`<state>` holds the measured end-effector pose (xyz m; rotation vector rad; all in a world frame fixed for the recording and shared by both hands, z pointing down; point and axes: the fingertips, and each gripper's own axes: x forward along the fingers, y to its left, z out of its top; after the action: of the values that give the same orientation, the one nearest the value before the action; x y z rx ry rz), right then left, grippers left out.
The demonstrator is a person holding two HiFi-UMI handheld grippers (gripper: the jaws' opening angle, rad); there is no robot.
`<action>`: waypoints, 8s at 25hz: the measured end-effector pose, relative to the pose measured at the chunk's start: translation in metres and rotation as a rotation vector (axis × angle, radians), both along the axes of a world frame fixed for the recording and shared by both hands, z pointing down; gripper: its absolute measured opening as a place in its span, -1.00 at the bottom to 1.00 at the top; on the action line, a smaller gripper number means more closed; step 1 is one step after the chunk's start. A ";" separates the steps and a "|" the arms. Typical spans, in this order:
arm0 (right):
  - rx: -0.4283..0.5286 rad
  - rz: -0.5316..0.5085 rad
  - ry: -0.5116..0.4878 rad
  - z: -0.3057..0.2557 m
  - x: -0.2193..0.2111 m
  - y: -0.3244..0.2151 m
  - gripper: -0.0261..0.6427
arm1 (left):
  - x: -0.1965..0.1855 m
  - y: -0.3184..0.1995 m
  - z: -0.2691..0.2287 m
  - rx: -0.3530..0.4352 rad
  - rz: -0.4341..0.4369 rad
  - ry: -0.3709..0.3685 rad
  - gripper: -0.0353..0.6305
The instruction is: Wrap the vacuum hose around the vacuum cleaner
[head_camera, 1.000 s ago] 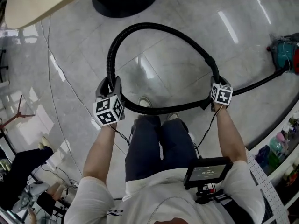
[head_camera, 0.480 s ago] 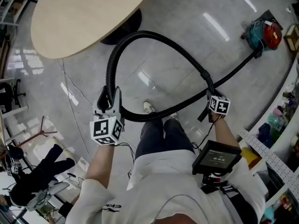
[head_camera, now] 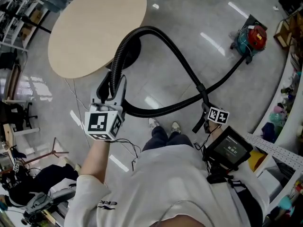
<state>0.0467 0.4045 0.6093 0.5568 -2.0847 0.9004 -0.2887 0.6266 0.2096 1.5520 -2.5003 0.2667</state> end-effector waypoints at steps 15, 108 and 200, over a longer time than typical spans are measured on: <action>0.022 0.255 -0.049 -0.051 0.115 0.022 -0.39 | 0.076 -0.113 -0.083 0.053 0.400 -0.106 -0.33; 0.291 0.523 0.234 -0.104 0.231 -0.507 -0.40 | 0.031 -0.870 0.007 -0.216 0.914 -0.085 -0.34; 0.001 0.718 0.514 0.134 0.410 -1.037 -0.40 | 0.238 -1.607 0.458 -0.832 1.168 -0.244 -0.43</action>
<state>0.4565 -0.6323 0.7435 1.4233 -1.4161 0.9992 -0.0508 -0.9806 0.6675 2.3140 -0.9503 1.4421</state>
